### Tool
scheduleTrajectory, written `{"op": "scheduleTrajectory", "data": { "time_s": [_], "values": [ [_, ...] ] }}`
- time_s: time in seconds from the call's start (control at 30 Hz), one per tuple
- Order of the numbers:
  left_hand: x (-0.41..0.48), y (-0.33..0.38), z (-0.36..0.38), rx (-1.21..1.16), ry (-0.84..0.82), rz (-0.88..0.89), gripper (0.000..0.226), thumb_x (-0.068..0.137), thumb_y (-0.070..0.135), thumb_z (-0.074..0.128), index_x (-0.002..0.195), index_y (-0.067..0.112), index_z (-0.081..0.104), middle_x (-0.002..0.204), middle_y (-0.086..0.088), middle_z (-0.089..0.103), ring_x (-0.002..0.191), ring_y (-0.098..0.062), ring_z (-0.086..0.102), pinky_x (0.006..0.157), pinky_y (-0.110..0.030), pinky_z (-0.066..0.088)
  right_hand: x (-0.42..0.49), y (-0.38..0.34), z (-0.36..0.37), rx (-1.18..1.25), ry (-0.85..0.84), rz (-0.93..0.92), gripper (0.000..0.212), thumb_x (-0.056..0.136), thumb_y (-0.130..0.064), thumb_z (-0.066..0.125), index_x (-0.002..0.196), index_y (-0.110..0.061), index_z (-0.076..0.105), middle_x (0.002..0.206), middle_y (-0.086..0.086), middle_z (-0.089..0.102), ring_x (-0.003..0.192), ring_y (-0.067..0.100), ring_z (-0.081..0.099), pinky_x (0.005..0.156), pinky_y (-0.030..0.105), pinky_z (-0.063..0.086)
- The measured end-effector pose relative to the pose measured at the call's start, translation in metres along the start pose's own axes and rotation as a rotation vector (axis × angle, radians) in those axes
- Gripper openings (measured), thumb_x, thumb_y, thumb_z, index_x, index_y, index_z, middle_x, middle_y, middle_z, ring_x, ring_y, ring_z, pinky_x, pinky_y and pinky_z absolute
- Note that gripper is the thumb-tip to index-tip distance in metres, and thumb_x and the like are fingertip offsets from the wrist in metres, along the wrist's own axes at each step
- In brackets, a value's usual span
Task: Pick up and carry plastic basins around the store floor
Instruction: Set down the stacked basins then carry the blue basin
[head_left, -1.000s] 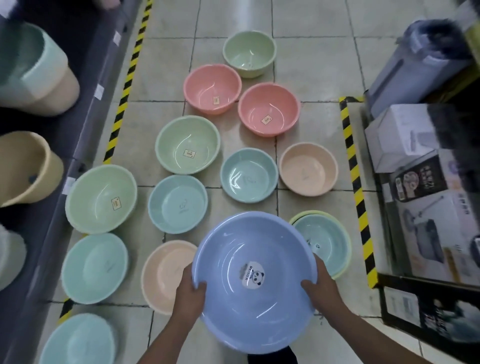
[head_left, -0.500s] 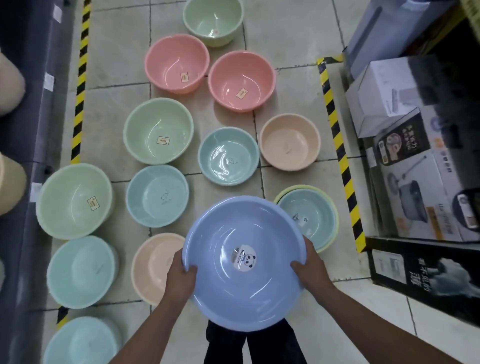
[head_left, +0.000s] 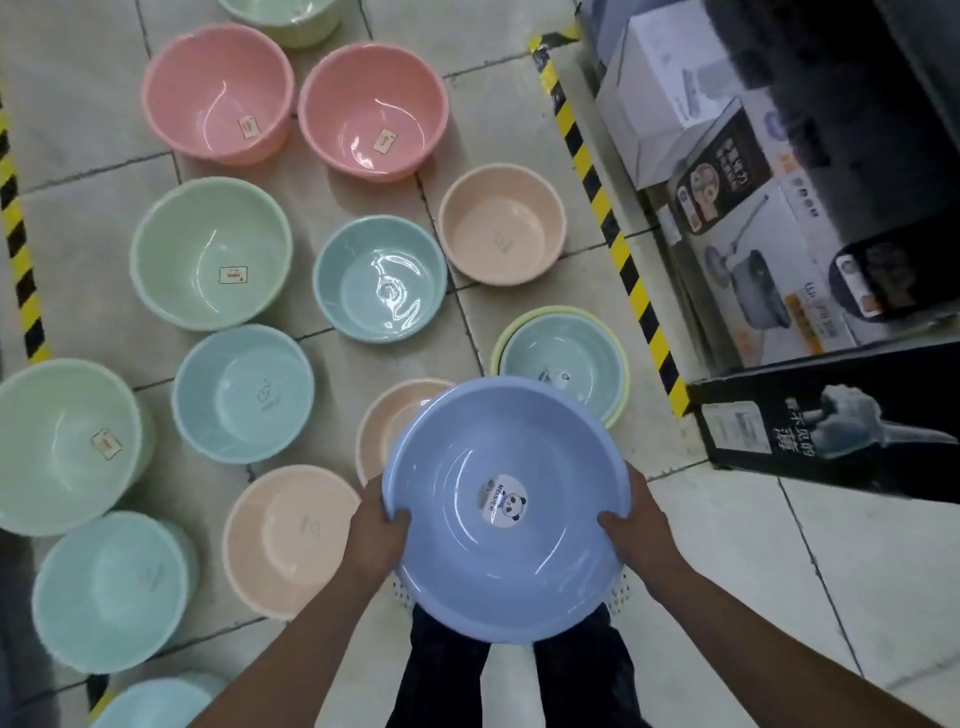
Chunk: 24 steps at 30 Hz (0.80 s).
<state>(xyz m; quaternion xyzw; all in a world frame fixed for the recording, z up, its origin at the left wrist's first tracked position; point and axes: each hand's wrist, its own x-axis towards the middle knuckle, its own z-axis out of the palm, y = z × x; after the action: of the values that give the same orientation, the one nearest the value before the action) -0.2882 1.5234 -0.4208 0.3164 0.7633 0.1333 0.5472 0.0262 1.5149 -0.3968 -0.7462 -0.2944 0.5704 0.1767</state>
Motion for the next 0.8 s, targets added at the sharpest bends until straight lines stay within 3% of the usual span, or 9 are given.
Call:
{"op": "scheduleTrajectory", "data": {
  "time_s": [0.07, 0.17, 0.27, 0.47, 0.6, 0.7, 0.8],
  "values": [
    [0.005, -0.009, 0.02, 0.024, -0.039, -0.001, 0.041, 0.083, 0.007, 0.058, 0.119, 0.025, 0.057, 0.102, 0.002, 0.07, 0.098, -0.025, 0.069, 0.08, -0.043, 0.058, 0.002, 0.022, -0.012, 0.001, 0.029, 0.026, 0.09, 0.061, -0.041, 0.066, 0.145, -0.031, 0.035, 0.122, -0.008, 0.055, 0.117, 0.023, 0.054, 0.097, 0.044, 0.045],
    [-0.002, -0.01, 0.053, -0.01, -0.063, -0.013, 0.044, 0.083, 0.003, 0.055, 0.124, 0.021, 0.053, 0.106, 0.002, 0.067, 0.099, -0.021, 0.066, 0.083, -0.04, 0.056, 0.001, 0.052, -0.033, -0.007, 0.058, 0.069, 0.095, 0.061, -0.042, 0.066, 0.148, -0.026, 0.033, 0.123, -0.005, 0.053, 0.117, 0.026, 0.054, 0.097, 0.044, 0.045],
    [-0.016, -0.012, 0.085, -0.04, -0.078, -0.02, 0.048, 0.077, 0.008, 0.053, 0.123, 0.023, 0.053, 0.107, 0.004, 0.066, 0.103, -0.021, 0.065, 0.089, -0.044, 0.055, -0.001, 0.072, -0.055, -0.016, 0.052, 0.094, 0.099, 0.053, -0.047, 0.065, 0.146, -0.028, 0.036, 0.117, -0.003, 0.056, 0.109, 0.027, 0.056, 0.087, 0.04, 0.046],
    [-0.037, -0.025, 0.133, -0.104, -0.04, -0.056, 0.051, 0.083, -0.003, 0.048, 0.126, 0.023, 0.055, 0.11, 0.006, 0.066, 0.103, -0.015, 0.063, 0.085, -0.031, 0.051, 0.004, 0.097, -0.086, -0.114, 0.04, 0.117, 0.11, 0.039, -0.054, 0.055, 0.145, -0.028, 0.037, 0.114, 0.001, 0.057, 0.104, 0.029, 0.056, 0.078, 0.036, 0.043],
    [-0.023, -0.041, 0.121, -0.158, 0.049, -0.08, 0.047, 0.084, -0.004, 0.048, 0.122, 0.023, 0.055, 0.111, 0.003, 0.065, 0.103, -0.019, 0.063, 0.085, -0.032, 0.051, 0.024, 0.086, -0.065, -0.159, -0.042, 0.06, 0.107, 0.045, -0.054, 0.059, 0.146, -0.027, 0.035, 0.117, -0.002, 0.054, 0.103, 0.023, 0.053, 0.081, 0.035, 0.042],
    [0.001, -0.055, 0.092, -0.132, 0.126, -0.072, 0.044, 0.083, -0.003, 0.049, 0.119, 0.022, 0.056, 0.107, -0.001, 0.066, 0.101, -0.024, 0.064, 0.084, -0.037, 0.053, 0.054, 0.071, -0.026, -0.181, -0.093, 0.006, 0.089, 0.061, -0.035, 0.061, 0.146, -0.026, 0.036, 0.119, -0.003, 0.053, 0.108, 0.024, 0.052, 0.085, 0.037, 0.044],
    [0.039, -0.07, 0.058, -0.088, 0.222, -0.06, 0.041, 0.089, -0.002, 0.05, 0.126, 0.014, 0.053, 0.106, -0.003, 0.062, 0.096, -0.024, 0.06, 0.076, -0.031, 0.046, 0.091, 0.057, 0.023, -0.177, -0.118, -0.023, 0.084, 0.063, -0.027, 0.057, 0.144, -0.03, 0.037, 0.119, -0.003, 0.055, 0.109, 0.025, 0.054, 0.09, 0.042, 0.048]
  ]
}}
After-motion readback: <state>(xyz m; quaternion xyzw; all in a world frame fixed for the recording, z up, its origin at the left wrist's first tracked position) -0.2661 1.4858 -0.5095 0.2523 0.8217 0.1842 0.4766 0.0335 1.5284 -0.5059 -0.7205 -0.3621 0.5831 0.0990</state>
